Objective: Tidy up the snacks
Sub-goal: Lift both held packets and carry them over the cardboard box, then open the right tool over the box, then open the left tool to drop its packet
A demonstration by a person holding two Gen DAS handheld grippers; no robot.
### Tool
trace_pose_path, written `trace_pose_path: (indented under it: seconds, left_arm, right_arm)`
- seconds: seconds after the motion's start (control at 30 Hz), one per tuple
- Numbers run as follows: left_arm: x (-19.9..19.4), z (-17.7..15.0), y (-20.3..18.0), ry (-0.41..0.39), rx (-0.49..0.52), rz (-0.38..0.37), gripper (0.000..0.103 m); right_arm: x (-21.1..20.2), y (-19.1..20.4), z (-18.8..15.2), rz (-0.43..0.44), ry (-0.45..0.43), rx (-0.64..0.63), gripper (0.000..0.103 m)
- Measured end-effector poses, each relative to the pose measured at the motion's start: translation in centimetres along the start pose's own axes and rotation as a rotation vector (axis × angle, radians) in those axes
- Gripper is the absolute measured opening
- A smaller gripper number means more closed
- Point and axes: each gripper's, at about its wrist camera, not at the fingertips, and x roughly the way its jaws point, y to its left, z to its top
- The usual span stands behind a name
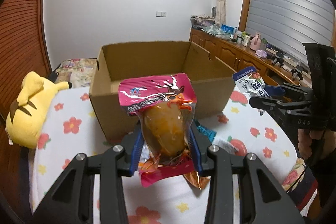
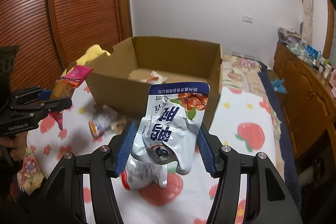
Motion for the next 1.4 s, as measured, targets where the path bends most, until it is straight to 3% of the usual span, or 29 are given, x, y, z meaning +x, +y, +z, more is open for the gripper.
trace_pose_path:
  seconds: [0.27,0.67,1.03,1.3,1.4]
  left_arm:
    - [1.3,4.3,1.3,-0.023,0.008,0.003,0.038]
    - [6.7,9.5,2.7,0.014,0.06,0.053,0.038]
    - [10.2,10.3,3.2,0.051,0.069,0.064,0.039]
    - [12.2,10.5,2.9,0.079,0.06,0.076,0.041]
    - [12.4,10.5,3.1,0.082,0.042,0.075,0.048]
  right_arm:
    - [1.8,0.0,3.5,0.04,-0.024,-0.005,0.059]
    - [6.9,-1.8,8.1,0.097,0.001,0.018,0.06]
    - [10.6,-1.9,8.3,0.116,0.051,0.015,0.057]
    - [9.2,-2.7,7.9,0.126,0.038,0.024,0.057]
    - [8.2,-2.7,7.7,0.131,0.027,0.023,0.058]
